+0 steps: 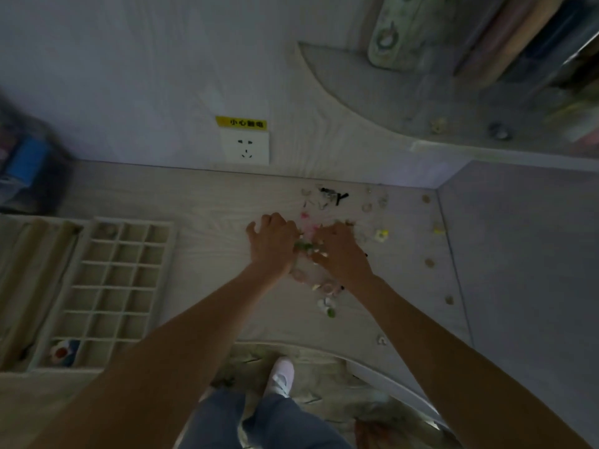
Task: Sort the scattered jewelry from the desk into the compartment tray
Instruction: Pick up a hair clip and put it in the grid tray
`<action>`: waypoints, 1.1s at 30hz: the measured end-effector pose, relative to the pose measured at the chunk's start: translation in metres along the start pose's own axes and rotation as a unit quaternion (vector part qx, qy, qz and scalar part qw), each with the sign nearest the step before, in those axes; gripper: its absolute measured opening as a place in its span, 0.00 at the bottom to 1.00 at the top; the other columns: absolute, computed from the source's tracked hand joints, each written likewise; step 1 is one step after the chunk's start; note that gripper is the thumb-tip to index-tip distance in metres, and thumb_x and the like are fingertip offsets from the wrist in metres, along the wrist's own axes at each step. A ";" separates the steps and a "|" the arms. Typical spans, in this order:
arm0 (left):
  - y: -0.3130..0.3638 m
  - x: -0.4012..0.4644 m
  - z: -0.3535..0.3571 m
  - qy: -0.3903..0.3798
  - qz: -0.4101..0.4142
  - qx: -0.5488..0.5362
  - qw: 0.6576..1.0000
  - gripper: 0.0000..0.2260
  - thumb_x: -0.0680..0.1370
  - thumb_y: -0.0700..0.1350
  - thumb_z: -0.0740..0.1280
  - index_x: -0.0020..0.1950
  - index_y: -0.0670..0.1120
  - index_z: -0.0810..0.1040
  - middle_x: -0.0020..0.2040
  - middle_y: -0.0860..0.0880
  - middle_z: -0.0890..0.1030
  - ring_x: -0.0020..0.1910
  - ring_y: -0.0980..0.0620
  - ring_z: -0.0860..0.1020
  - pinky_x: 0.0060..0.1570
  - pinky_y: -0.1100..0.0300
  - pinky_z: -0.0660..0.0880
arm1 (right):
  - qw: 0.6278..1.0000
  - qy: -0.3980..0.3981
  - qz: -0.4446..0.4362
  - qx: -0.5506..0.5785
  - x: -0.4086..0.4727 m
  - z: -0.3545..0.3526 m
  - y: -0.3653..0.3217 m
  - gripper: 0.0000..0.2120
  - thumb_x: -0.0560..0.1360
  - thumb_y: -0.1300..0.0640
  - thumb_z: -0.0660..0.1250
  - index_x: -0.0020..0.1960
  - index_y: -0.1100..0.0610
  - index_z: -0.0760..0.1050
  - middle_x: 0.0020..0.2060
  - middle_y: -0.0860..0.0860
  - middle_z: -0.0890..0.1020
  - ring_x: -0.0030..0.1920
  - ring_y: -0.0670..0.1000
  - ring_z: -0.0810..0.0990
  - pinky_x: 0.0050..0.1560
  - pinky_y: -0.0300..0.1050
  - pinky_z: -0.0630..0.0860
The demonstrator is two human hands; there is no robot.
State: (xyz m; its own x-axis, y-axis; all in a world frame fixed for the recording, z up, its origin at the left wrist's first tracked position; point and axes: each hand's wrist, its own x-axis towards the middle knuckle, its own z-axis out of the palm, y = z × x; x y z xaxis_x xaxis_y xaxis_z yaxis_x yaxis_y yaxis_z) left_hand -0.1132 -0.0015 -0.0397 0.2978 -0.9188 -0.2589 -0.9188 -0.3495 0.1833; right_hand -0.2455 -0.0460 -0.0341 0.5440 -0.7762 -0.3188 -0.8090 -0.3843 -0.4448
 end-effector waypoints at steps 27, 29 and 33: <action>0.014 -0.006 0.003 0.020 0.112 -0.106 0.988 0.13 0.78 0.45 0.63 0.62 0.49 0.76 0.61 0.48 0.73 0.61 0.47 0.68 0.59 0.54 0.65 | 0.989 0.092 0.009 0.119 0.000 0.005 0.006 0.05 0.75 0.62 0.65 0.45 0.65 0.76 0.43 0.59 0.78 0.43 0.54 0.75 0.43 0.45 0.69; 0.013 -0.003 0.001 0.018 0.109 -0.169 0.979 0.09 0.77 0.43 0.65 0.56 0.45 0.79 0.55 0.46 0.77 0.57 0.46 0.73 0.56 0.54 0.67 | 0.985 0.098 0.001 0.142 -0.002 0.004 0.008 0.03 0.74 0.64 0.66 0.45 0.65 0.75 0.44 0.59 0.78 0.44 0.53 0.75 0.45 0.45 0.69; 0.012 -0.006 -0.006 0.006 0.108 -0.303 0.947 0.05 0.74 0.39 0.69 0.49 0.40 0.78 0.47 0.45 0.83 0.48 0.50 0.80 0.46 0.69 0.72 | 0.983 0.113 -0.017 0.145 -0.004 0.000 0.011 0.02 0.73 0.63 0.67 0.45 0.61 0.76 0.43 0.57 0.80 0.44 0.54 0.77 0.46 0.49 0.73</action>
State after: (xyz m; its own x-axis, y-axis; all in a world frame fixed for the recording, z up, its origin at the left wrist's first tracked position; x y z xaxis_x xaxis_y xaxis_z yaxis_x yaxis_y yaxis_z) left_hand -0.1240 -0.0012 -0.0300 0.1270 -0.9816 -0.1427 -0.6423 -0.1910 0.7422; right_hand -0.2565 -0.0471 -0.0372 0.4796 -0.8692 -0.1204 -0.6756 -0.2783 -0.6827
